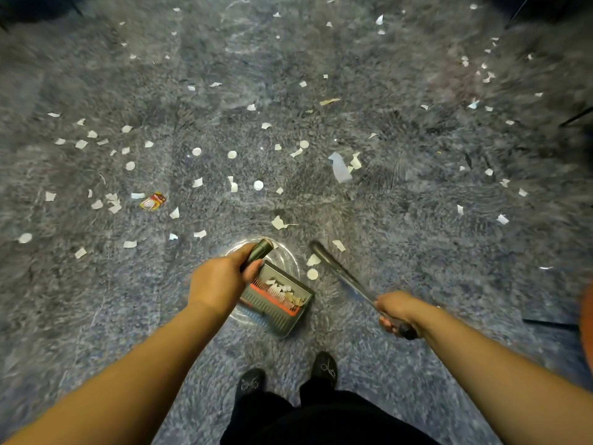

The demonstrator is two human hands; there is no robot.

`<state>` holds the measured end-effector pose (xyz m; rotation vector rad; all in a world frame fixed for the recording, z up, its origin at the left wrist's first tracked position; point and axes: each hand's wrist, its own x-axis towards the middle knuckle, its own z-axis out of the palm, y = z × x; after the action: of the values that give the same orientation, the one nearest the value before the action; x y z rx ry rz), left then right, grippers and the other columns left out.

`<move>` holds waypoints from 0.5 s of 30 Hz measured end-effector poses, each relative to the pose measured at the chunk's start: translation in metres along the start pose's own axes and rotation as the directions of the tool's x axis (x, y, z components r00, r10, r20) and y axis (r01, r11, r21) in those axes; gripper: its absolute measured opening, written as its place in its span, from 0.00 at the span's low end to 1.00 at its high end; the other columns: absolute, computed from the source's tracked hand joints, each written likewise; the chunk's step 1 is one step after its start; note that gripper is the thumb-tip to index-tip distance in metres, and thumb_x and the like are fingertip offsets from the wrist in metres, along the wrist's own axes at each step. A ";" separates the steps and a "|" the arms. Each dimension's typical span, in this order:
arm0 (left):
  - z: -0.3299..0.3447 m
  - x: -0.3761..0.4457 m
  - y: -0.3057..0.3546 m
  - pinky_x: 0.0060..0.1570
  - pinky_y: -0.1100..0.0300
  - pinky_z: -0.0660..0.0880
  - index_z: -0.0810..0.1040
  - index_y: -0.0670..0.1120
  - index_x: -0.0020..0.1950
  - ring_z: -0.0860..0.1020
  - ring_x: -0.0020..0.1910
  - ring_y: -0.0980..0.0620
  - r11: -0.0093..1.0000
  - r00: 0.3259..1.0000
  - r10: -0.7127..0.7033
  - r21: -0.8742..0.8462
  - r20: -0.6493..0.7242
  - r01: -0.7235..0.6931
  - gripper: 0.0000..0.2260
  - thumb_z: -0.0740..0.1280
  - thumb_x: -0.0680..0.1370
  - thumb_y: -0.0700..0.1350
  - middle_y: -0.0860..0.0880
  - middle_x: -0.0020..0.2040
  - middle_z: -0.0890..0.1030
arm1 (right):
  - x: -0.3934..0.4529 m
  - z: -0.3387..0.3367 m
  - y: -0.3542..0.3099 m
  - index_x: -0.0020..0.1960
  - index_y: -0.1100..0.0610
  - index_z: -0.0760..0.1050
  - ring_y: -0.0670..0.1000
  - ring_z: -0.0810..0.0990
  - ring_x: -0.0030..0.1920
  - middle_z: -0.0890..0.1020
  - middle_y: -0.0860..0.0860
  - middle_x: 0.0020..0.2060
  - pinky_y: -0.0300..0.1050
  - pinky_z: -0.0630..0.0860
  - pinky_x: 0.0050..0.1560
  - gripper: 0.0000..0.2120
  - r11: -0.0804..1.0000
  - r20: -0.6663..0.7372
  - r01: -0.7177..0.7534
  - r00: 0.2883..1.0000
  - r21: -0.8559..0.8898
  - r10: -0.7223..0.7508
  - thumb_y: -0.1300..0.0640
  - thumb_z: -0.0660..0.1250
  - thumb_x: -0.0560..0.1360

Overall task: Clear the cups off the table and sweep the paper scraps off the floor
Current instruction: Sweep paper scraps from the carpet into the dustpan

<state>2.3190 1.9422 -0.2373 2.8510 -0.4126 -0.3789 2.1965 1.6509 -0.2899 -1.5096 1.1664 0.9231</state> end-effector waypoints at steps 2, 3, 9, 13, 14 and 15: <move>-0.004 0.006 0.001 0.33 0.59 0.65 0.71 0.63 0.68 0.81 0.43 0.44 1.000 1.000 0.001 -0.012 0.012 -0.001 0.18 0.60 0.79 0.61 0.47 0.43 0.83 | -0.005 0.013 0.006 0.60 0.63 0.70 0.48 0.66 0.16 0.69 0.56 0.26 0.34 0.63 0.19 0.11 0.999 0.034 0.013 0.999 -0.035 -0.011 0.64 0.54 0.81; -0.005 0.010 0.001 0.33 0.59 0.65 0.71 0.62 0.68 0.80 0.43 0.44 1.000 1.000 0.006 -0.022 0.020 -0.006 0.18 0.60 0.79 0.61 0.47 0.43 0.83 | -0.009 0.021 0.010 0.57 0.62 0.71 0.48 0.67 0.16 0.69 0.56 0.26 0.34 0.63 0.20 0.08 0.999 0.047 0.009 0.999 -0.043 -0.007 0.64 0.55 0.81; -0.011 0.022 -0.012 0.35 0.57 0.67 0.70 0.60 0.70 0.80 0.47 0.42 0.999 0.998 0.032 -0.037 0.047 -0.031 0.19 0.58 0.80 0.61 0.45 0.47 0.83 | -0.038 0.060 0.032 0.64 0.59 0.72 0.47 0.67 0.19 0.70 0.55 0.26 0.32 0.61 0.21 0.14 1.000 0.070 0.003 0.998 0.022 -0.005 0.60 0.56 0.81; -0.020 0.026 -0.022 0.35 0.58 0.68 0.69 0.61 0.70 0.80 0.47 0.43 0.993 0.990 0.115 -0.034 0.080 -0.113 0.19 0.59 0.79 0.61 0.46 0.47 0.83 | -0.051 0.072 0.040 0.60 0.52 0.72 0.46 0.67 0.17 0.71 0.55 0.28 0.32 0.62 0.19 0.11 0.991 -0.016 0.045 0.999 0.129 -0.043 0.62 0.57 0.82; -0.022 0.027 -0.023 0.34 0.58 0.68 0.70 0.61 0.70 0.80 0.46 0.43 0.989 0.985 0.145 -0.030 0.088 -0.143 0.19 0.59 0.79 0.61 0.46 0.46 0.83 | -0.052 0.072 0.041 0.65 0.55 0.72 0.46 0.67 0.16 0.70 0.56 0.28 0.32 0.62 0.18 0.14 0.989 -0.031 0.054 0.998 0.136 -0.050 0.63 0.56 0.82; -0.023 0.028 -0.024 0.34 0.58 0.68 0.70 0.61 0.69 0.80 0.45 0.43 0.985 0.980 0.174 -0.022 0.092 -0.173 0.19 0.60 0.79 0.61 0.46 0.46 0.83 | -0.051 0.072 0.042 0.67 0.59 0.71 0.46 0.67 0.15 0.70 0.56 0.28 0.32 0.63 0.17 0.15 0.989 -0.043 0.058 0.998 0.138 -0.053 0.64 0.56 0.82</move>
<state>2.3575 1.9601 -0.2281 2.7638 -0.6691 -0.4807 2.1428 1.7301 -0.2684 -1.4451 1.1865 0.7619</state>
